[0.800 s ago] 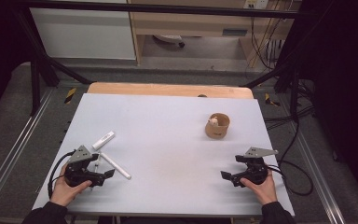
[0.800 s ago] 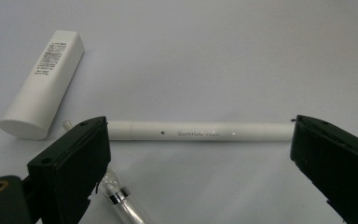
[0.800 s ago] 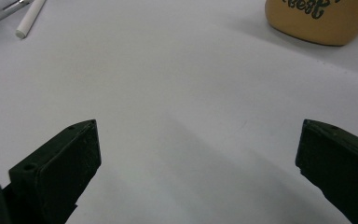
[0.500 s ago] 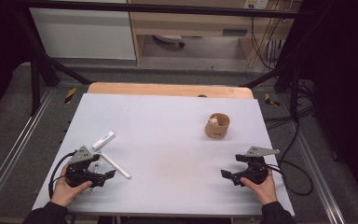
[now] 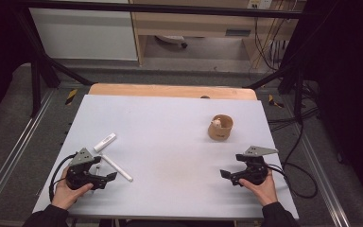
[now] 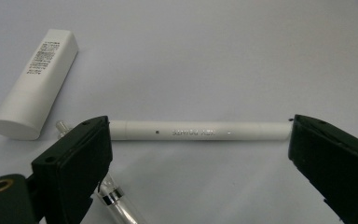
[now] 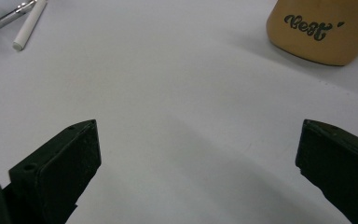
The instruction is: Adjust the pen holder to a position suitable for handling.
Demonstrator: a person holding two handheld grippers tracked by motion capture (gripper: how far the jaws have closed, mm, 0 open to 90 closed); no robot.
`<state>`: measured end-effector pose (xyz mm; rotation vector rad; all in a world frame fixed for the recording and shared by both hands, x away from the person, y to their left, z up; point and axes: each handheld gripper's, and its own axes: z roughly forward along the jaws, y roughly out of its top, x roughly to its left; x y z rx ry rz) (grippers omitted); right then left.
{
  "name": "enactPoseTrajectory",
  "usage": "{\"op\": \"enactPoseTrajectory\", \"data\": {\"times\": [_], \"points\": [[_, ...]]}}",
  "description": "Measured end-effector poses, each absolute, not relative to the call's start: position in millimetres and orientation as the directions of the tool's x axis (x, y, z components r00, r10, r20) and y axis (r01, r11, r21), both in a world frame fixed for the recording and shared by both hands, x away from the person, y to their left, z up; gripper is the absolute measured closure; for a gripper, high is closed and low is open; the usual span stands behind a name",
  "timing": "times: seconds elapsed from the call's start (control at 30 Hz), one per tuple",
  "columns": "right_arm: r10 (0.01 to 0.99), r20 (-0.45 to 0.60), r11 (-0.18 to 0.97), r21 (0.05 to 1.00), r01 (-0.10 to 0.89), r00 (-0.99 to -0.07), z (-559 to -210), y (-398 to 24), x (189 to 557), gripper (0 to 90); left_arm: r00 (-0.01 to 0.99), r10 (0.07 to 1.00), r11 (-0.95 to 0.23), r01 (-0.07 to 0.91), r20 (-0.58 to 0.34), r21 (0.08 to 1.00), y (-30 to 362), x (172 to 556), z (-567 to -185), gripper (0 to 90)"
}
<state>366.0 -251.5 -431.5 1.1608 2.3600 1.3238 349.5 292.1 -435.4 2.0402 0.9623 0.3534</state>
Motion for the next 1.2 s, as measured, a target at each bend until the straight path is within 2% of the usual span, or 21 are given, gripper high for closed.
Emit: {"op": "enactPoseTrajectory", "data": {"times": [0.53,1.2], "points": [[0.724,0.15,0.307,0.804,0.509,-0.674,-417.9,-235.5,375.0,0.6,0.66,0.746,-0.358,0.51,-0.089,0.782,292.7,350.3,-436.0,6.6],[0.761,0.082,0.323,0.812,0.485,-0.644,-394.7,-216.2,405.0,2.7,0.66,0.746,-0.362,0.511,-0.087,0.78,292.7,350.4,-436.0,6.9]]}}
